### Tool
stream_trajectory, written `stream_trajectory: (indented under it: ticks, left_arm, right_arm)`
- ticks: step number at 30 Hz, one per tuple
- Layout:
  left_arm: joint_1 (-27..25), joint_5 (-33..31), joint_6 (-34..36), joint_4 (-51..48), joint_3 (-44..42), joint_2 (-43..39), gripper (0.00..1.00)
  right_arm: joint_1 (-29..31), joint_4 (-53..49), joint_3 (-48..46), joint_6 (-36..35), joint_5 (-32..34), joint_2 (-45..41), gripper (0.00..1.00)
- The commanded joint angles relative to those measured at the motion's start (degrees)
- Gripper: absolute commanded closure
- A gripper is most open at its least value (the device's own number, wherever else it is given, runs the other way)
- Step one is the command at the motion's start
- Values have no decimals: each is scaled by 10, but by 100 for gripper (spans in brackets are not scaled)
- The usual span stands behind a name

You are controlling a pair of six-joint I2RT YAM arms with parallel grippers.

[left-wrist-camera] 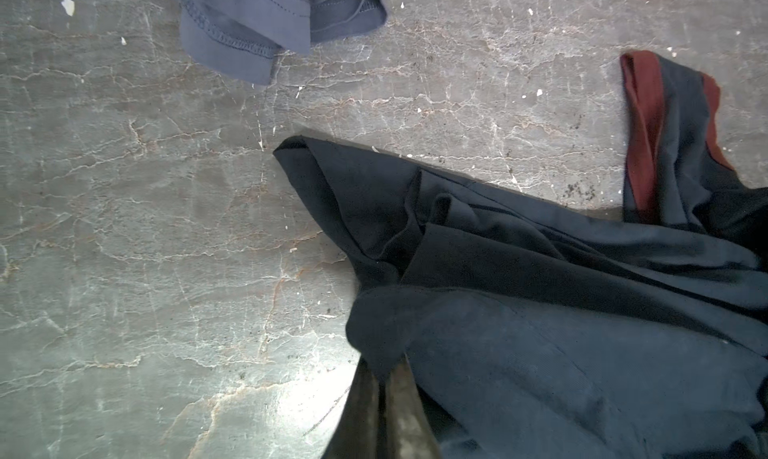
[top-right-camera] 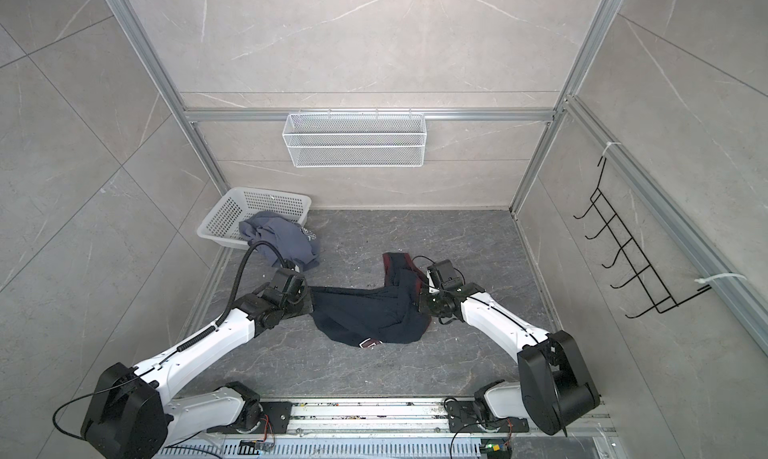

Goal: Fold and stack the tank tops
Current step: 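Lift the tank top with both grippers and swing it away from the robot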

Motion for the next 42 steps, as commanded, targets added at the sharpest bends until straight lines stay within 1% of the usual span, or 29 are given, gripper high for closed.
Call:
stream_trajectory:
  ticks: [1, 3, 5, 7, 8, 10, 11, 21, 23, 25, 27, 28, 30, 33, 35, 38, 42]
  left_arm:
    - [-1, -20, -4, 1, 13, 7, 100]
    - [-1, -20, -4, 2, 14, 9, 100]
    - [-1, -21, -4, 2, 14, 12, 100]
    - [-1, -23, -4, 2, 13, 15, 100]
    - [-1, -23, -4, 2, 13, 15, 100]
    - [-1, -23, -3, 4, 13, 16, 100]
    - [-1, -23, -3, 4, 13, 15, 100]
    - [-1, -45, 4, -20, 27, 9, 100]
    - [0, -48, 6, -26, 33, 7, 100]
    - [0, -48, 12, -30, 45, 2, 100]
    - [3, -48, 22, -36, 66, -4, 100]
    - [6, -50, 28, -45, 82, -8, 100]
    - [13, -64, 47, -69, 129, -18, 100]
    - [27, -81, 85, -93, 217, -46, 100]
    - [28, -87, 110, -96, 284, -67, 100]
    - [28, -74, 132, -87, 361, -102, 100]
    - [28, -35, 153, -69, 406, -136, 100]
  right_arm:
    - [0, -3, -14, -4, -16, -16, 59]
    - [0, -13, -18, -7, -19, -29, 47]
    - [0, -28, -21, -11, -24, -47, 41]
    - [0, -37, -24, -11, -33, -59, 40]
    - [0, -36, -29, -11, -42, -67, 42]
    - [1, -26, -39, -10, -62, -78, 46]
    - [0, -22, -42, -9, -66, -82, 49]
    - [0, -52, -17, -12, -58, -110, 80]
    - [0, -65, -6, -11, -54, -117, 89]
    - [0, -80, 7, -6, -43, -128, 100]
    - [0, -99, 28, -1, -27, -145, 100]
    - [0, -120, 49, 1, -10, -159, 100]
    - [0, -176, 110, -5, 50, -189, 100]
    - [-1, -263, 246, -25, 180, -224, 100]
    - [-1, -300, 345, -40, 240, -233, 100]
    - [-1, -304, 441, -63, 242, -240, 100]
    - [-1, -322, 522, -73, 235, -224, 100]
